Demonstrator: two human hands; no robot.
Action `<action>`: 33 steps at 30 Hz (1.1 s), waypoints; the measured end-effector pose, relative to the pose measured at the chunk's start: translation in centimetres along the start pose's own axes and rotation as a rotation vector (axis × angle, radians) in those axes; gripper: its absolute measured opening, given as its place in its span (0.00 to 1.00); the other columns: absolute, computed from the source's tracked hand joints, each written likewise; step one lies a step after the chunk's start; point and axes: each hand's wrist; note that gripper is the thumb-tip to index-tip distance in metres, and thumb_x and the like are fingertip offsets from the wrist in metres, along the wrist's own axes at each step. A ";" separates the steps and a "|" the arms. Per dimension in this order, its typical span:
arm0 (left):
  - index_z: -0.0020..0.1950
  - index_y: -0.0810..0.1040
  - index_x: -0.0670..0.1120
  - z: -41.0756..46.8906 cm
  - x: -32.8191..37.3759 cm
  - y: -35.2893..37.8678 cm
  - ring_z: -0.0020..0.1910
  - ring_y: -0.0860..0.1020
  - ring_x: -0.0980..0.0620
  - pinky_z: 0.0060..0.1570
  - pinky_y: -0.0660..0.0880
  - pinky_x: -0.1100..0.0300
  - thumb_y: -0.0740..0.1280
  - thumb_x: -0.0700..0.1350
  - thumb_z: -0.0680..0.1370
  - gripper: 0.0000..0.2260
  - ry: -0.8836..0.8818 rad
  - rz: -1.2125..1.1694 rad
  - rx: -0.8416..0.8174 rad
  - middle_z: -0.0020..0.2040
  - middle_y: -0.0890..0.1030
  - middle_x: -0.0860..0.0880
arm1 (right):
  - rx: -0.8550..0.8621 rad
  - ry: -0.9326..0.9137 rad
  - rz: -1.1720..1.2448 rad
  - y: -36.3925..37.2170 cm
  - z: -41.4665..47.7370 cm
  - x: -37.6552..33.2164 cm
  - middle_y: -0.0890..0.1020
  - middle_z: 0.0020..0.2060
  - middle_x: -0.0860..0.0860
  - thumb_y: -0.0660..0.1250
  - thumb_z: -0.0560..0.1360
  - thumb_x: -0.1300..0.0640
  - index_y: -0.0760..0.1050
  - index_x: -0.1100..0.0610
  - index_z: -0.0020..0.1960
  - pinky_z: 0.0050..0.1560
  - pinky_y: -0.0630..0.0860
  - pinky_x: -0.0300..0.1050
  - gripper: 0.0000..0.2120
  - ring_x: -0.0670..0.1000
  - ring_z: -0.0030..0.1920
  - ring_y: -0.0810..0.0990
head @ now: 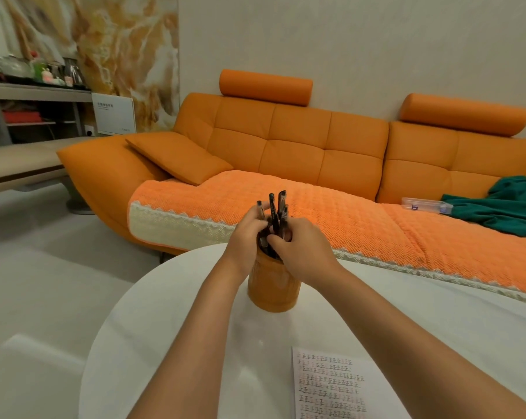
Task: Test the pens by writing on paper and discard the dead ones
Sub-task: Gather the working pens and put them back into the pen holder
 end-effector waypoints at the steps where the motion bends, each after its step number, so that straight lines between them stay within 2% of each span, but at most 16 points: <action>1: 0.63 0.75 0.50 0.0 0.1 0.2 0.48 0.80 0.63 0.49 0.75 0.67 0.53 0.40 0.85 0.14 0.008 -0.026 0.005 0.52 0.80 0.51 | -0.035 -0.005 -0.019 -0.3 0.0 -0.2 0.76 0.33 0.47 0.67 0.77 0.49 0.76 0.49 0.44 0.33 0.68 0.46 0.06 0.54 0.37 0.75; 2: 0.65 0.74 0.51 0.0 0.4 0.4 0.51 0.79 0.62 0.52 0.75 0.65 0.54 0.46 0.86 0.12 0.015 -0.038 0.013 0.54 0.80 0.51 | -0.067 -0.013 -0.038 -0.6 -0.1 -0.4 0.76 0.32 0.47 0.68 0.77 0.49 0.75 0.49 0.43 0.33 0.69 0.46 0.06 0.53 0.35 0.75; 4: 0.72 0.69 0.55 0.3 0.6 0.5 0.59 0.76 0.58 0.60 0.73 0.60 0.56 0.56 0.84 0.17 0.033 0.045 0.042 0.62 0.76 0.52 | -0.088 -0.031 -0.030 -0.9 -0.2 -0.5 0.77 0.33 0.46 0.71 0.74 0.48 0.74 0.49 0.46 0.34 0.71 0.47 0.08 0.52 0.36 0.77; 7: 0.74 0.66 0.58 0.5 0.8 0.5 0.60 0.73 0.59 0.61 0.72 0.58 0.55 0.52 0.85 0.17 0.080 0.196 0.082 0.65 0.71 0.55 | -0.019 -0.035 0.060 -1.3 -0.6 -0.3 0.79 0.39 0.46 0.73 0.73 0.47 0.70 0.47 0.57 0.38 0.76 0.48 0.17 0.47 0.39 0.79; 11: 0.71 0.69 0.58 0.8 1.0 0.1 0.60 0.73 0.57 0.54 0.72 0.60 0.54 0.52 0.86 0.15 0.060 0.232 0.077 0.63 0.73 0.55 | 0.086 -0.017 0.061 -1.3 -0.8 0.1 0.80 0.40 0.45 0.74 0.73 0.47 0.77 0.50 0.52 0.43 0.77 0.45 0.12 0.48 0.42 0.79; 14: 0.71 0.70 0.56 1.0 1.0 -0.1 0.53 0.73 0.64 0.50 0.70 0.63 0.56 0.56 0.84 0.16 0.036 0.250 0.072 0.57 0.75 0.59 | 0.007 0.051 0.006 -0.9 -0.6 0.1 0.82 0.40 0.45 0.76 0.71 0.48 0.80 0.50 0.50 0.47 0.80 0.51 0.11 0.49 0.43 0.81; 16: 0.69 0.70 0.57 1.1 0.7 -0.3 0.55 0.75 0.60 0.53 0.73 0.57 0.61 0.56 0.83 0.15 0.047 0.300 0.076 0.59 0.76 0.56 | -0.026 0.063 -0.017 -1.0 -0.4 0.2 0.82 0.39 0.44 0.77 0.70 0.48 0.80 0.48 0.46 0.47 0.81 0.54 0.09 0.49 0.43 0.82; 18: 0.67 0.71 0.59 1.2 0.3 -0.5 0.57 0.77 0.52 0.55 0.76 0.52 0.63 0.53 0.82 0.13 0.044 0.350 0.080 0.59 0.77 0.53 | -0.011 0.028 0.000 -1.2 -0.4 0.2 0.81 0.39 0.44 0.77 0.69 0.47 0.79 0.47 0.48 0.45 0.81 0.53 0.11 0.48 0.42 0.81; 21: 0.68 0.73 0.58 1.0 0.2 -0.5 0.59 0.77 0.52 0.55 0.77 0.55 0.60 0.51 0.84 0.13 0.057 0.425 0.068 0.61 0.77 0.53 | 0.064 -0.080 0.075 -1.3 -0.5 0.2 0.77 0.47 0.46 0.72 0.72 0.47 0.74 0.47 0.60 0.45 0.78 0.48 0.18 0.48 0.46 0.77; 24: 0.73 0.71 0.54 0.8 -0.2 -0.6 0.68 0.71 0.55 0.65 0.70 0.58 0.56 0.51 0.85 0.17 0.082 0.452 0.051 0.70 0.74 0.54 | 0.123 -0.242 -0.065 -0.6 -0.9 0.6 0.74 0.60 0.48 0.66 0.77 0.50 0.71 0.50 0.70 0.59 0.72 0.48 0.22 0.51 0.59 0.72; 26: 0.77 0.66 0.55 0.9 -0.4 -0.8 0.73 0.66 0.55 0.71 0.66 0.56 0.55 0.51 0.85 0.19 0.059 0.450 0.004 0.75 0.69 0.54 | 0.143 -0.293 -0.191 0.0 -1.3 1.1 0.72 0.67 0.49 0.65 0.78 0.52 0.68 0.52 0.74 0.67 0.66 0.51 0.25 0.53 0.66 0.67; 29: 0.79 0.61 0.58 1.0 -0.4 -1.0 0.75 0.63 0.56 0.70 0.63 0.60 0.54 0.51 0.86 0.20 0.019 0.405 -0.051 0.77 0.64 0.55 | 0.105 -0.290 -0.252 0.4 -1.5 1.6 0.62 0.77 0.49 0.61 0.79 0.52 0.57 0.53 0.80 0.73 0.59 0.54 0.31 0.53 0.75 0.58; 31: 0.79 0.60 0.58 0.8 -0.5 -0.9 0.76 0.61 0.57 0.69 0.60 0.63 0.52 0.52 0.86 0.20 0.008 0.347 -0.065 0.77 0.63 0.56 | 0.050 -0.319 -0.272 0.5 -1.4 1.9 0.56 0.80 0.46 0.58 0.81 0.51 0.51 0.50 0.81 0.75 0.54 0.54 0.32 0.51 0.79 0.53; 33: 0.79 0.59 0.59 0.7 -0.8 -0.8 0.76 0.60 0.57 0.71 0.59 0.61 0.51 0.53 0.86 0.20 -0.033 0.265 -0.033 0.78 0.62 0.56 | 0.007 -0.341 -0.317 0.5 -1.2 2.1 0.55 0.80 0.44 0.56 0.82 0.51 0.50 0.48 0.81 0.76 0.53 0.55 0.30 0.49 0.80 0.51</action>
Point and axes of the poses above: each hand's wrist, its own z-axis towards the middle knuckle, its own y-axis out of the palm, x = y × z
